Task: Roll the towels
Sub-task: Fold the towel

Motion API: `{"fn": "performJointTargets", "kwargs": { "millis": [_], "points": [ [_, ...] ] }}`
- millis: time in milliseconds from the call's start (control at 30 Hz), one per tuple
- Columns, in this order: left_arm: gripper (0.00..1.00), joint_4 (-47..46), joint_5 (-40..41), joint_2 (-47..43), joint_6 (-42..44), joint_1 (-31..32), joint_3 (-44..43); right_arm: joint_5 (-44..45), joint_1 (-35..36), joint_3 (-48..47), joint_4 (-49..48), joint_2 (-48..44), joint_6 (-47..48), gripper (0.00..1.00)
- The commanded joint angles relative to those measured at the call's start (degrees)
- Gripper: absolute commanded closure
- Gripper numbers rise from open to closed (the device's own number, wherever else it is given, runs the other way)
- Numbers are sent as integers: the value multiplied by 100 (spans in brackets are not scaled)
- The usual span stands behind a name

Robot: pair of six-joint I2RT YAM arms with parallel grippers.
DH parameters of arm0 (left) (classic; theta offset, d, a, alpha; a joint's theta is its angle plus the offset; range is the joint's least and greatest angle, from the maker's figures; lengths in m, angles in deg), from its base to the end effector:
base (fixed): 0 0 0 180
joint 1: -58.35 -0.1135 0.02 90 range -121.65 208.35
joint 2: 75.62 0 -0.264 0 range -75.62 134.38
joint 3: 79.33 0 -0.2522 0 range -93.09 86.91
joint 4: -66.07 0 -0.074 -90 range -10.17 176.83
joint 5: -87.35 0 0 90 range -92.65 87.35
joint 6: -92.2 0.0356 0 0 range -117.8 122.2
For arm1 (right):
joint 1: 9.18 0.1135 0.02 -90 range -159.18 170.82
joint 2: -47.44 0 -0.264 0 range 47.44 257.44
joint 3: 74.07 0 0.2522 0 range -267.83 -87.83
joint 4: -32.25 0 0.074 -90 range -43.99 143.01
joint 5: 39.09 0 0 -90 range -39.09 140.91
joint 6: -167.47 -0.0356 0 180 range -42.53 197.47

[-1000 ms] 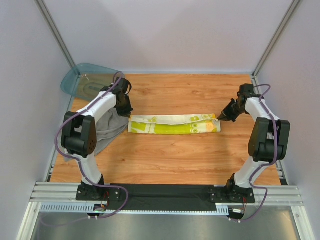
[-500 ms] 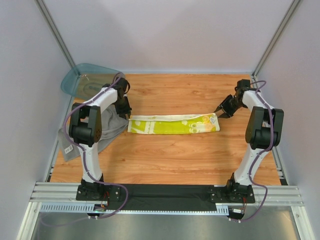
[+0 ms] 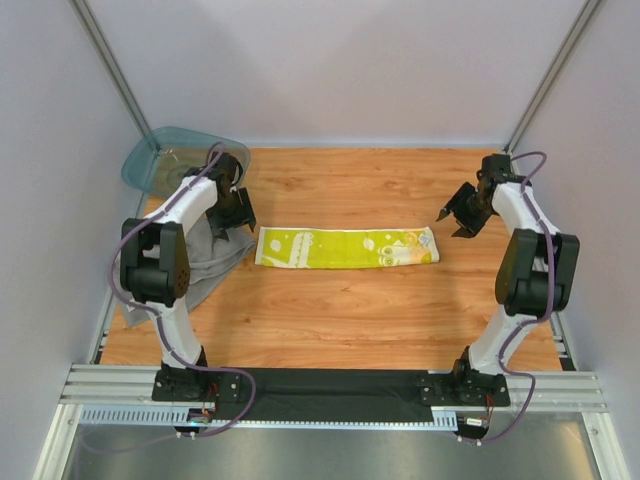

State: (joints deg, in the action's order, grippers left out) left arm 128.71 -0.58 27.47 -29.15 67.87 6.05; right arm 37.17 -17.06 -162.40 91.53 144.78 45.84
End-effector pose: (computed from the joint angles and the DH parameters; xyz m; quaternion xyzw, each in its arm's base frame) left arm 0.3599 -0.0591 0.2298 -0.1897 0.9679 -0.0406 0.1600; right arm 0.3409 -0.0386 0.2350 0.3084 0.9253 0.1534 0.1588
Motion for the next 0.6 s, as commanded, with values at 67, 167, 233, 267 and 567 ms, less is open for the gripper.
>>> {"fn": "performJointTargets", "kwargs": {
  "millis": [67,167,233,267,567],
  "points": [
    [41,-448,-12,-807,-256,664,640,-1951,593,890,-1349,-664,299,66],
    [41,-844,-293,-747,-362,946,948,-2624,717,1303,-1992,-542,9,86],
    [42,-1012,-409,-580,-424,982,1037,-2748,718,1410,-2187,-435,-106,100],
    [43,-1056,-444,-527,-433,982,1107,-2740,718,1444,-2274,-305,-114,100],
    [46,-1267,-215,237,-266,973,1134,-1826,569,1664,-2056,294,-88,100]
  ]
}}
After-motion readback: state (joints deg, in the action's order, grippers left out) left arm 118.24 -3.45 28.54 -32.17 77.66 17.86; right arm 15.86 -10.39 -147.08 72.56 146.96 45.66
